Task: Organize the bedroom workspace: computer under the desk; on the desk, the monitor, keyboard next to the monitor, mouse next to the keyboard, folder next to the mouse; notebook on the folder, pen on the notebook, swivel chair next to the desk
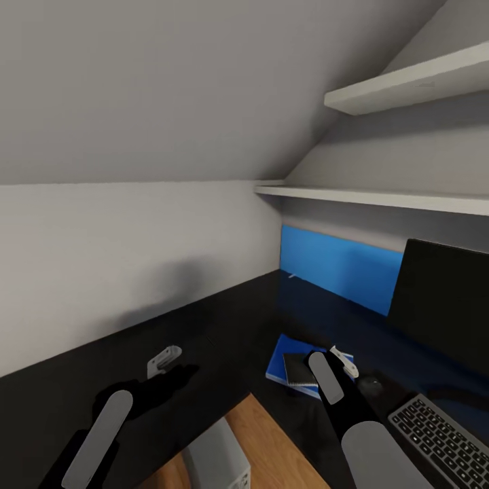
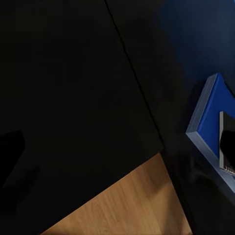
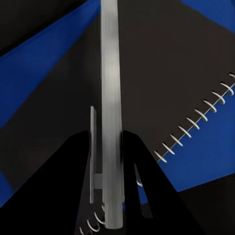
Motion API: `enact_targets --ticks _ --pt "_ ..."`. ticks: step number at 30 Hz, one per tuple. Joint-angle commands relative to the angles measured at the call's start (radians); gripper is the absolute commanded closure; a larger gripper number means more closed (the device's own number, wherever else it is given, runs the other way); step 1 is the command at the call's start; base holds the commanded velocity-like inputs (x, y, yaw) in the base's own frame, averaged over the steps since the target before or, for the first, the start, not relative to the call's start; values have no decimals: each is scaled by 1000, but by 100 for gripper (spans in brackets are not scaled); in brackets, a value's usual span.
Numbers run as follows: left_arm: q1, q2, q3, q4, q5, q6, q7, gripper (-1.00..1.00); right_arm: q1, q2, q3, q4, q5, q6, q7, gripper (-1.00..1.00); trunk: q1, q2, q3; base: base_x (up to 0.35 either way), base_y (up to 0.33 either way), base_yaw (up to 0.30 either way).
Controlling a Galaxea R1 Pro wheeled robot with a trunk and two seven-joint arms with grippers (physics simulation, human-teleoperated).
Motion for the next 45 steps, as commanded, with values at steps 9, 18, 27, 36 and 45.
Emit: enact_targets --ticks 9,18,27,36,45 --pt "-1 1 0 -2 11 -1 10 -100 -1 1 -2 -2 -3 6 -4 100 12 -22 -11 0 0 0" --pt "-1 2 0 -3 10 -1 10 -100 -2 0 -2 -2 -3 24 -3 100 31 -57 -26 0 0 0" --pt "-1 2 0 -4 11 -1 10 -100 -2 0 -2 -2 -3 34 -3 -100 31 -57 -26 0 0 0" --pt "-1 3 0 -5 11 -1 10 -100 -2 0 -2 -2 -4 35 -3 -100 31 -57 -26 0 0 0" --pt "0 8 -4 -2 9 -2 8 -100 1 1 1 -13 0 35 -2 -100 31 -57 -26 0 0 0"
